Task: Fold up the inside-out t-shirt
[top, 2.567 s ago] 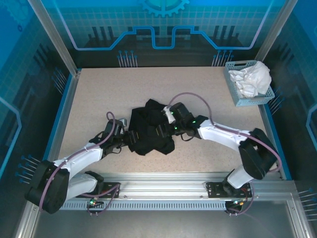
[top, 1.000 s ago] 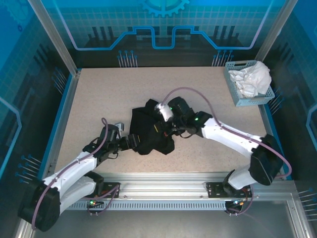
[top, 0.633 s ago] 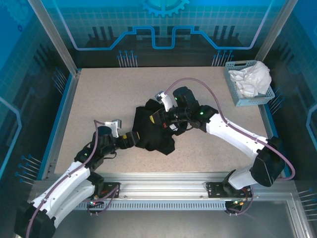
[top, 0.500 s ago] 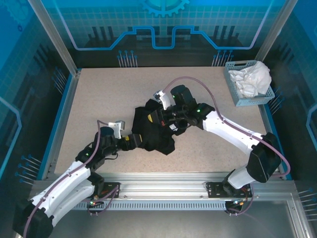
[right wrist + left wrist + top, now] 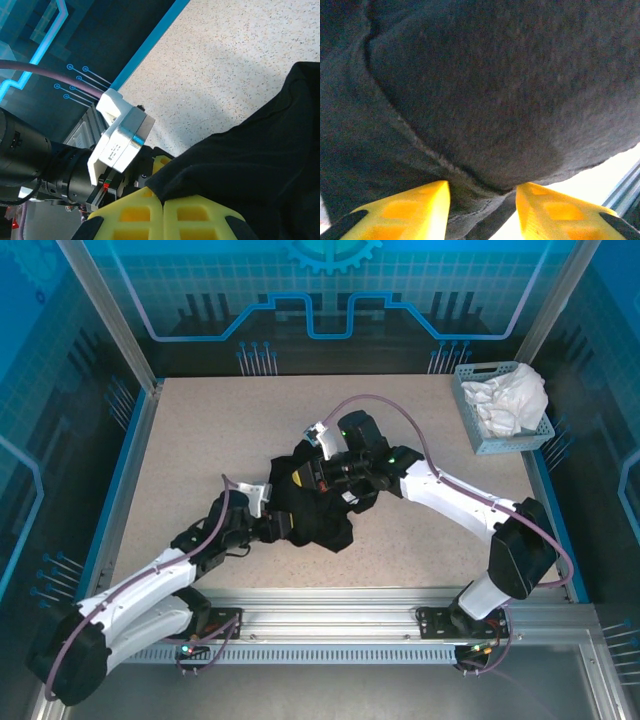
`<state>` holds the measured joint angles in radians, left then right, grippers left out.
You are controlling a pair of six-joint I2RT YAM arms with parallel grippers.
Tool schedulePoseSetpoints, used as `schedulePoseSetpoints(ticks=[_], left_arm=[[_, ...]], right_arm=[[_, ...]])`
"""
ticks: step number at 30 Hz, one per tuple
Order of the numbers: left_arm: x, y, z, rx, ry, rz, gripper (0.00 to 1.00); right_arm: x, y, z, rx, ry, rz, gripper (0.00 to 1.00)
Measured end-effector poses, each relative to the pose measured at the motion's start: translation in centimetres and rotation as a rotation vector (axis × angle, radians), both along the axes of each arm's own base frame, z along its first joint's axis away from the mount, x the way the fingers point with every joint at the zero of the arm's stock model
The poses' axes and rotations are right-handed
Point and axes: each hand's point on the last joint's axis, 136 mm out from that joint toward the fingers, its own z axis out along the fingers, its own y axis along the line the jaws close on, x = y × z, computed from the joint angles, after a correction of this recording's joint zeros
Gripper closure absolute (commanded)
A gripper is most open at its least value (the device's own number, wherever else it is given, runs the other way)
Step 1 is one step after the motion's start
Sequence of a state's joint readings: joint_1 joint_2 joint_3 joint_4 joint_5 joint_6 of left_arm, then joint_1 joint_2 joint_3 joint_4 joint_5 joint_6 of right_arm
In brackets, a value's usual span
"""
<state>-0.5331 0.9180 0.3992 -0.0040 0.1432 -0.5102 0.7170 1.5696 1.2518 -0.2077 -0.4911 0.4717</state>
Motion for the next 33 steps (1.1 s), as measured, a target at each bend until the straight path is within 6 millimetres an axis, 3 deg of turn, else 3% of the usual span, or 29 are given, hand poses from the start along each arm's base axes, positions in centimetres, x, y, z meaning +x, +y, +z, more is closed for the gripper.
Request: schedulePoseSetpoints(ticks=[7, 15, 18, 27, 33], left_arm=[[1.2, -0.2, 1.3, 0.008, -0.049, 0.006, 1.0], [0.0, 1.9, 5.4, -0.008, -0.17, 0.059, 1.0], [-0.4, 2.7, 6.4, -0.023, -0.198, 0.081, 1.0], [-0.5, 4.6, 5.1, -0.014, -0.118, 0.164, 1.0], [-0.2, 5.6, 4.7, -0.022, -0.078, 0.219, 1.0]], right_arm=[[0.5, -0.5, -0.5, -0.033, -0.004, -0.029, 1.0], [2.9, -1.7, -1.5, -0.181, -0.061, -0.117, 0.66], [3.1, -2.8, -2.3, -0.241, -0.093, -0.137, 0.58], [-1.6, -7.8, -8.0, -0.359, -0.07, -0.137, 0.42], [-2.1, -6.7, -9.6, -0.32, -0.067, -0.117, 0.41]])
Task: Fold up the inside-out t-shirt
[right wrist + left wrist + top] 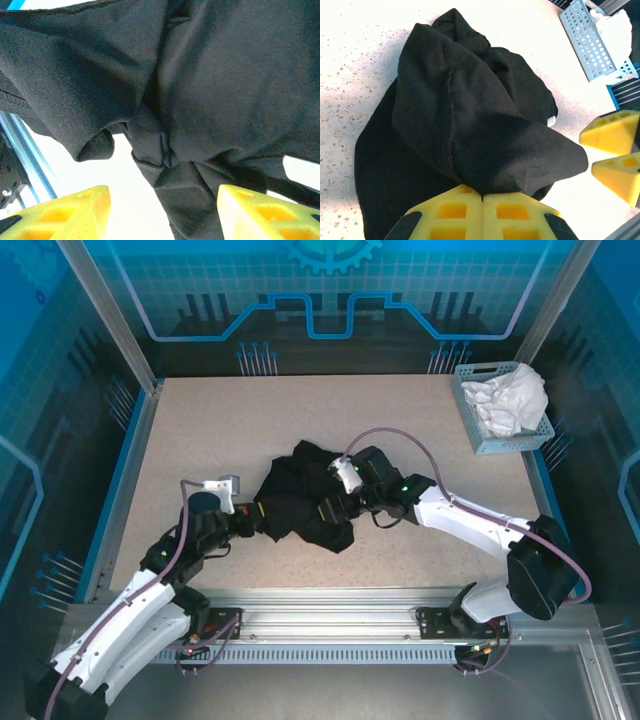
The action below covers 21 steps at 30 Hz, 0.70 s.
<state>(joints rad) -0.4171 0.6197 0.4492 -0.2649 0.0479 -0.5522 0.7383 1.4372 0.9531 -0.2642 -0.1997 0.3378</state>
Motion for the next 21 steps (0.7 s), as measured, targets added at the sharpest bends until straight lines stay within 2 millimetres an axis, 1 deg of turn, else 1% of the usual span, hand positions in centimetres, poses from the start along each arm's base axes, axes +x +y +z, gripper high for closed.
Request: schedulePoseSetpoints(ticks=[1, 4, 5, 6, 7, 8, 9, 10, 11, 12, 13, 14, 16, 17, 18, 20, 21], left_arm=[[0.0, 0.0, 0.0, -0.001, 0.0, 0.003, 1.0], [0.0, 0.1, 0.0, -0.012, 0.007, 0.012, 1.0], [0.0, 0.1, 0.0, -0.015, 0.009, 0.013, 1.0], [0.1, 0.1, 0.0, -0.017, 0.011, 0.016, 1.0], [0.1, 0.1, 0.0, -0.019, 0.012, 0.019, 1.0], [0.1, 0.2, 0.0, -0.019, 0.012, 0.023, 1.0], [0.1, 0.4, 0.1, -0.016, 0.014, 0.029, 1.0], [0.2, 0.5, 0.2, -0.012, 0.018, 0.037, 1.0], [0.3, 0.7, 0.5, -0.012, 0.015, 0.047, 1.0], [0.4, 1.0, 1.1, -0.012, 0.009, 0.059, 1.0], [0.6, 1.2, 1.8, -0.013, -0.003, 0.071, 1.0], [0.9, 1.4, 2.9, -0.018, -0.025, 0.084, 1.0], [1.4, 1.8, 5.7, -0.034, -0.083, 0.109, 1.0], [1.6, 1.9, 7.5, -0.045, -0.12, 0.122, 1.0], [1.8, 2.1, 9.6, -0.06, -0.168, 0.135, 1.0], [2.1, 2.5, 13.4, -0.087, -0.248, 0.158, 1.0], [2.1, 2.8, 15.5, -0.101, -0.293, 0.171, 1.0]], right_arm=[[0.0, 0.5, -0.3, 0.011, 0.004, 0.006, 0.41], [0.0, 2.3, -2.4, 0.027, 0.038, 0.029, 0.45], [-0.2, 3.0, -3.2, 0.031, 0.058, 0.037, 0.52], [-0.3, 3.5, -4.0, 0.035, 0.079, 0.044, 0.68], [-0.5, 4.0, -4.8, 0.037, 0.097, 0.051, 0.81], [-0.6, 4.2, -5.5, 0.031, 0.114, 0.056, 0.91], [-0.8, 4.3, -6.1, 0.019, 0.126, 0.059, 0.96], [-0.8, 4.1, -6.3, 0.008, 0.133, 0.053, 1.0], [-0.8, 3.7, -6.3, -0.008, 0.135, 0.046, 1.0], [-0.5, 3.2, -5.6, -0.016, 0.117, 0.043, 1.0], [-0.2, 2.7, -4.5, -0.018, 0.095, 0.036, 1.0], [0.3, 2.0, -2.6, -0.01, 0.058, 0.024, 1.0], [1.9, 0.4, 2.8, 0.026, -0.06, -0.008, 1.0], [2.9, -0.4, 6.6, 0.057, -0.143, -0.03, 1.0], [3.7, -1.4, 10.9, 0.094, -0.238, -0.054, 1.0], [4.5, -3.6, 18.9, 0.166, -0.42, -0.101, 1.0], [4.4, -4.8, 22.6, 0.198, -0.504, -0.126, 1.0]])
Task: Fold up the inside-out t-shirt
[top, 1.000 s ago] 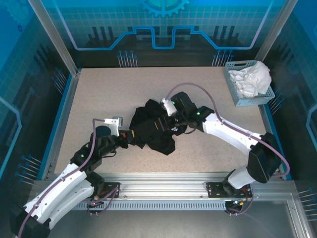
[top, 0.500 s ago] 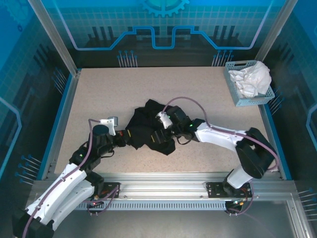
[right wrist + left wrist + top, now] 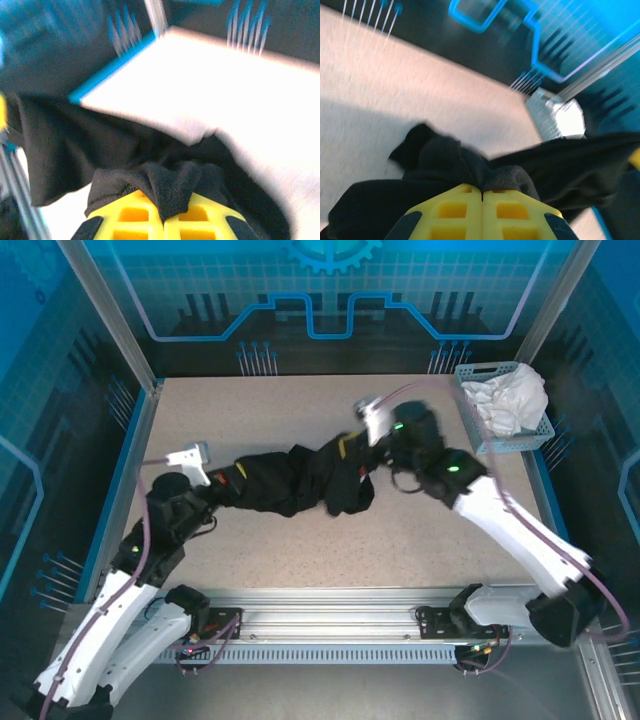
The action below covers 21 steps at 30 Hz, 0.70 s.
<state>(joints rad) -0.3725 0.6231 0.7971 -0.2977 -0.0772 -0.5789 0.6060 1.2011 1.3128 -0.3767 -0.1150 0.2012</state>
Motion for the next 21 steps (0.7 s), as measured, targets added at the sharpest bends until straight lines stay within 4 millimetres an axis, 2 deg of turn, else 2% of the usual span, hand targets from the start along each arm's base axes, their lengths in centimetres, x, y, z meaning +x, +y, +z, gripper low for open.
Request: schedulePoseSetpoints(ticks=[2, 3, 5, 8, 10, 14, 21], left_arm=[[0.1, 0.5, 4.0, -0.021, -0.082, 0.028, 1.0], [0.0, 0.8, 5.9, -0.029, -0.12, 0.04, 1.0], [0.0, 1.3, 9.1, -0.033, -0.186, 0.063, 1.0], [-0.2, 2.2, 12.5, -0.028, -0.258, 0.107, 1.0], [-0.2, 3.0, 13.3, -0.014, -0.278, 0.15, 1.0], [0.1, 4.3, 13.3, 0.025, -0.284, 0.227, 1.0], [1.7, 3.9, 12.3, 0.062, -0.242, 0.232, 1.0]], right_arm=[[-0.5, -2.8, 6.0, 0.053, -0.139, -0.053, 1.0], [-0.9, -4.2, 8.4, 0.069, -0.196, -0.084, 1.0], [-1.4, -6.2, 11.3, 0.078, -0.267, -0.133, 1.0], [-1.7, -8.3, 13.4, 0.062, -0.317, -0.199, 1.0], [-1.3, -9.8, 13.5, 0.034, -0.316, -0.257, 1.0], [0.0, -12.7, 12.0, -0.038, -0.272, -0.38, 1.0], [1.6, -15.4, 9.8, -0.121, -0.198, -0.496, 1.0]])
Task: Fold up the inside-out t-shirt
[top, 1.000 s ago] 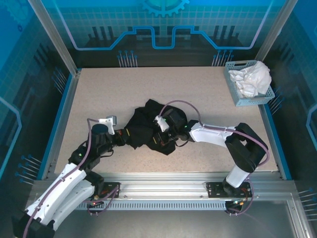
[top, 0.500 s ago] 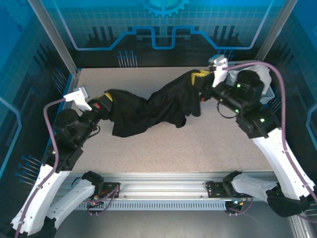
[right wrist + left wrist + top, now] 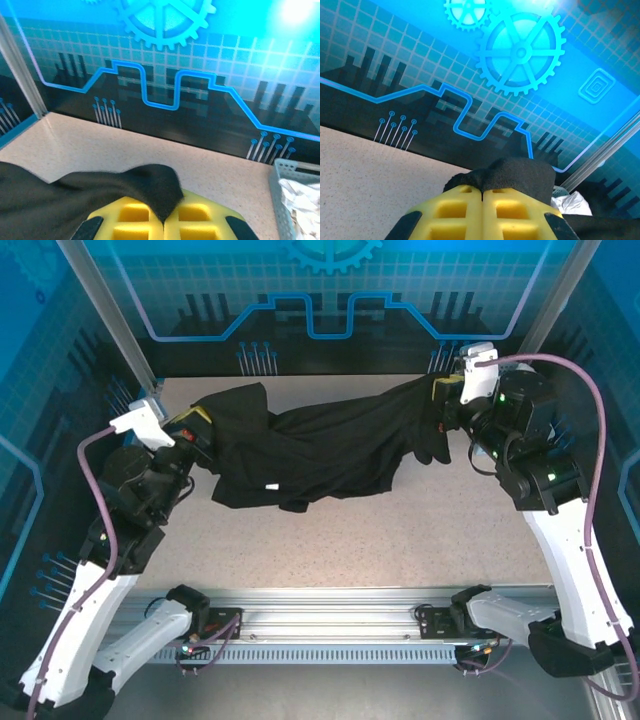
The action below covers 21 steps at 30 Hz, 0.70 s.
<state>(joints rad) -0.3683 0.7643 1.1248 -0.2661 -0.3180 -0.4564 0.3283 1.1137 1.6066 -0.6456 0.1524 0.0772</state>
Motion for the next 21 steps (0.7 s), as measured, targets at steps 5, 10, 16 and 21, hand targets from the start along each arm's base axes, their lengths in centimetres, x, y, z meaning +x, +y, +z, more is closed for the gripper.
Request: schedulePoseSetpoints(ticks=[5, 10, 16, 21], left_arm=[[1.1, -0.3, 0.3, 0.031, 0.013, 0.005, 1.0], [0.6, 0.2, 5.4, 0.036, -0.082, 0.011, 1.0], [1.3, -3.5, 8.0, 0.027, -0.141, -0.173, 1.0], [5.1, -8.6, 1.3, 0.017, 0.031, -0.383, 1.0]], right_arm=[[3.0, -2.7, -1.3, -0.033, 0.055, -0.131, 1.0], [6.3, -3.2, -4.8, -0.056, 0.162, -0.172, 1.0], [6.6, -0.5, -14.5, -0.009, 0.37, -0.055, 0.63], [4.3, 3.8, -21.9, 0.05, 0.499, 0.147, 0.4]])
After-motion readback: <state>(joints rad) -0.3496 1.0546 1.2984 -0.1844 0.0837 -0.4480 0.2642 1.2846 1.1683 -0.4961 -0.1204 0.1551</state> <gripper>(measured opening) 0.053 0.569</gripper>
